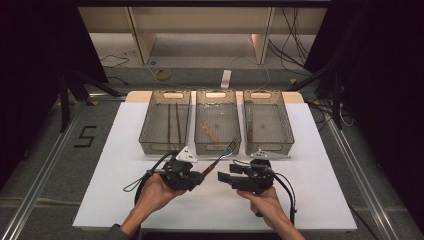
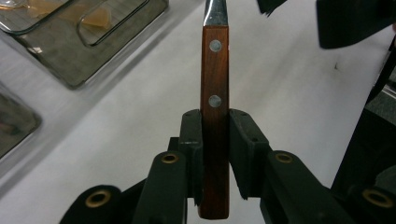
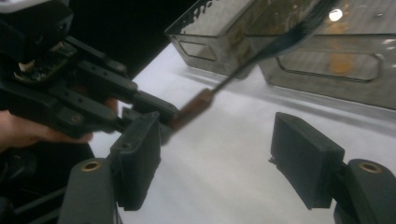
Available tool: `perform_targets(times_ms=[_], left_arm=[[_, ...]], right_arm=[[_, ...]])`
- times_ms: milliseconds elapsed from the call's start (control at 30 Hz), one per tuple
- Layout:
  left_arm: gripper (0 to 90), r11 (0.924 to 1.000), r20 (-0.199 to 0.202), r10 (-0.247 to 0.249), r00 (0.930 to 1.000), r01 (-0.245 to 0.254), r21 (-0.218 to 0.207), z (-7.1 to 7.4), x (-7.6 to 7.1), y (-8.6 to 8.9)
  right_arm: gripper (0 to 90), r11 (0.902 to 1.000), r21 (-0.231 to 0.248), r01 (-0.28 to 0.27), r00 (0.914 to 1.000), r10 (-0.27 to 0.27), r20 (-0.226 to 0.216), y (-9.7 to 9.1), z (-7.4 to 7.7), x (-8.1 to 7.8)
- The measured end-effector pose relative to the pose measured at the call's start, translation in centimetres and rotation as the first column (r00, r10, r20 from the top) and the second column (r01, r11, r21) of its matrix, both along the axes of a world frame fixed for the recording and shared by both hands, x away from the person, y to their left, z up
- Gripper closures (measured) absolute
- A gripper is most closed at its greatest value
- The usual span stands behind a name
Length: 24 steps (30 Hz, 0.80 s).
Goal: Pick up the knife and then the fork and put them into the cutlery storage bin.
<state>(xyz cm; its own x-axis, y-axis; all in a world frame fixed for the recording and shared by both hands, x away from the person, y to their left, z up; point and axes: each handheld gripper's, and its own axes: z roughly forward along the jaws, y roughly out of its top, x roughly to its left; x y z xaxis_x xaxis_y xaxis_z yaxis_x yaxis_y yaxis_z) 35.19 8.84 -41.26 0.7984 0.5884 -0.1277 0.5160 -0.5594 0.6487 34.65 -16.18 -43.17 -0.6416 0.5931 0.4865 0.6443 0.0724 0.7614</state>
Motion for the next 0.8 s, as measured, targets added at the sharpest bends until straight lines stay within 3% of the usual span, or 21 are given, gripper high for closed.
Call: perform_targets(times_ms=[133,233,467,800], left_arm=[[75.5,0.9999,0.002,-0.010,1.0000,0.010,0.008,-0.2,-0.3,-0.3],[75.5,0.9999,0.004,-0.014,0.9999,0.014,-0.005,-0.2,-0.4,-0.6],[75.5,0.9991,0.012,-0.030,0.9995,0.031,-0.028,-0.1,-0.8,-1.0],[75.4,0.9973,0.031,-0.041,0.9986,0.043,-0.060,0.1,-1.5,-1.6]], right_arm=[[37.4,0.9999,0.014,0.004,0.9998,-0.004,-0.020,0.5,-0.2,0.2],[39.1,1.0000,0.002,-0.002,0.9998,0.002,-0.022,0.7,-0.3,0.2],[44.4,0.9995,0.030,-0.005,0.9983,0.007,-0.057,1.0,-0.6,0.3],[63.0,0.9973,0.072,-0.017,0.9980,0.022,-0.060,1.1,-0.6,0.2]])
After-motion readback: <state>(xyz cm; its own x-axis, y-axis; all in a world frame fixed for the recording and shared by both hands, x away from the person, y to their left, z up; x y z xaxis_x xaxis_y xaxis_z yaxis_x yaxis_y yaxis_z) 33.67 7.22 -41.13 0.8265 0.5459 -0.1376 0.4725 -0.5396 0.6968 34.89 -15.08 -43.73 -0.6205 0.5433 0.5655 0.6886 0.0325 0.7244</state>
